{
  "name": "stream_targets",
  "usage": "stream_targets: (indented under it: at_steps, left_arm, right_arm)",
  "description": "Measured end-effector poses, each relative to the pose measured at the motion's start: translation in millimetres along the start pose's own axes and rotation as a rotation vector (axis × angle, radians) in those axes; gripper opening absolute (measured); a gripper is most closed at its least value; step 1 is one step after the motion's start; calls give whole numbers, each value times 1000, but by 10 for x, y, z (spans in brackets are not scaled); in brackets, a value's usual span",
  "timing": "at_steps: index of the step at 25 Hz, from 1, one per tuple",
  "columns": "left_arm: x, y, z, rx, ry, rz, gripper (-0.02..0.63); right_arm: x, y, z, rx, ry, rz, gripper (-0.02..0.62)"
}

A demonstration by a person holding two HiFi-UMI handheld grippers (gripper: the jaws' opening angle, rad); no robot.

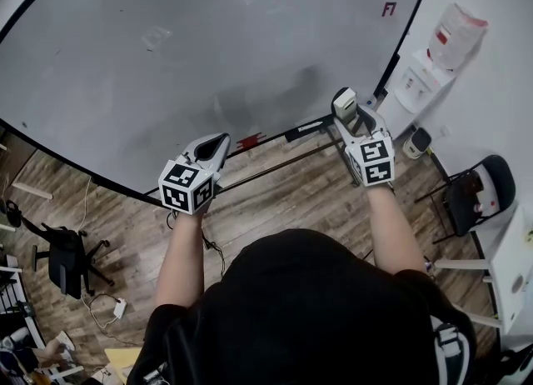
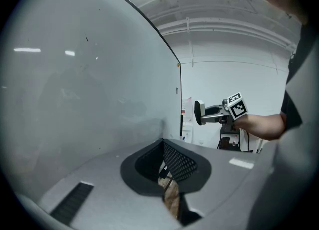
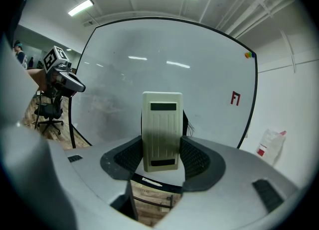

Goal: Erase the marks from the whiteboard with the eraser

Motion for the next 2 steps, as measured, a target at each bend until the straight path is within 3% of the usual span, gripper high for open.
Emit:
stream_targets:
  at_steps: [2]
  left_arm:
    - [-10,8,-3,-2,0,2,11]
  right_arm:
    - [-1,1,2,-5,2,1,230]
Point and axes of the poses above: the fingertips, and each gripper's own axes: z forward along the fingers, y to its left, x out of its underside, the point moved 7 cm from there along -z, backward along the fingers, and after that the axes turned 8 degrees about x, right-handed, at the moved point
